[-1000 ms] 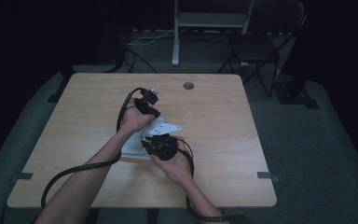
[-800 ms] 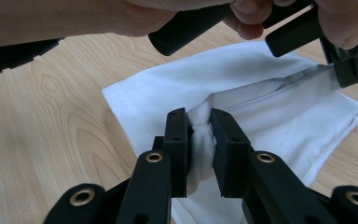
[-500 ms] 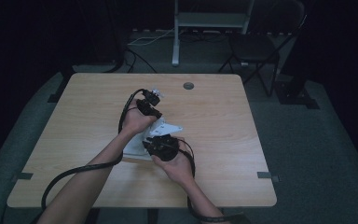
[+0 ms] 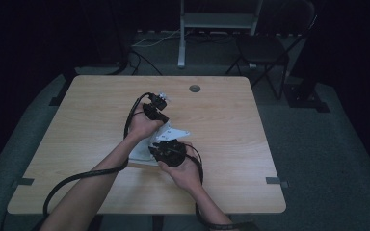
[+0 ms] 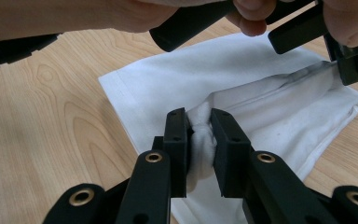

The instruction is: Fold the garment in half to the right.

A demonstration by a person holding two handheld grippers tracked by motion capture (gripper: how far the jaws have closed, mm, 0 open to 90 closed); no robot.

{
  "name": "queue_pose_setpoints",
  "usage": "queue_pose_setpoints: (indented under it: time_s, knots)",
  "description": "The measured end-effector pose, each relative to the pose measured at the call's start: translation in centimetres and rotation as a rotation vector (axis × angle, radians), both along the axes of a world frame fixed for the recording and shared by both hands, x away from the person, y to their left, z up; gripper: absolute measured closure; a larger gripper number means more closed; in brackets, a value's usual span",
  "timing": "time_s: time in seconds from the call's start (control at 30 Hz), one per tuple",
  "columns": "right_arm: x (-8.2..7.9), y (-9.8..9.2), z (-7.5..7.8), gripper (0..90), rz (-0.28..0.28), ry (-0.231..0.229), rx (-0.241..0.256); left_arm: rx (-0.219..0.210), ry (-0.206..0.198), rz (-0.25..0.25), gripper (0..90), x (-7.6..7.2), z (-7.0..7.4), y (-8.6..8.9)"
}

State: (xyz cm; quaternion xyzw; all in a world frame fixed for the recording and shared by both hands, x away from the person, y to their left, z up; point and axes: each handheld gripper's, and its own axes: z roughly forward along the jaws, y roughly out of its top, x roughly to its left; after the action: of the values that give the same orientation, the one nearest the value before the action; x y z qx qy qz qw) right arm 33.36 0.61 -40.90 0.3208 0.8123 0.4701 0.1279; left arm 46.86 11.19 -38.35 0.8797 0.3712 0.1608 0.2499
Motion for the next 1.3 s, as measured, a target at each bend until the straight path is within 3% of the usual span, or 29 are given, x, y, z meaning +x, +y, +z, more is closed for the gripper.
queue_pose_setpoints:
  time_s: [1.3]
  knots:
    - [-0.13, -0.99, -0.42, 73.2, -0.01, 0.016, -0.023, -0.001, 0.007, -0.012, 72.1, -0.17, -0.44, -0.95]
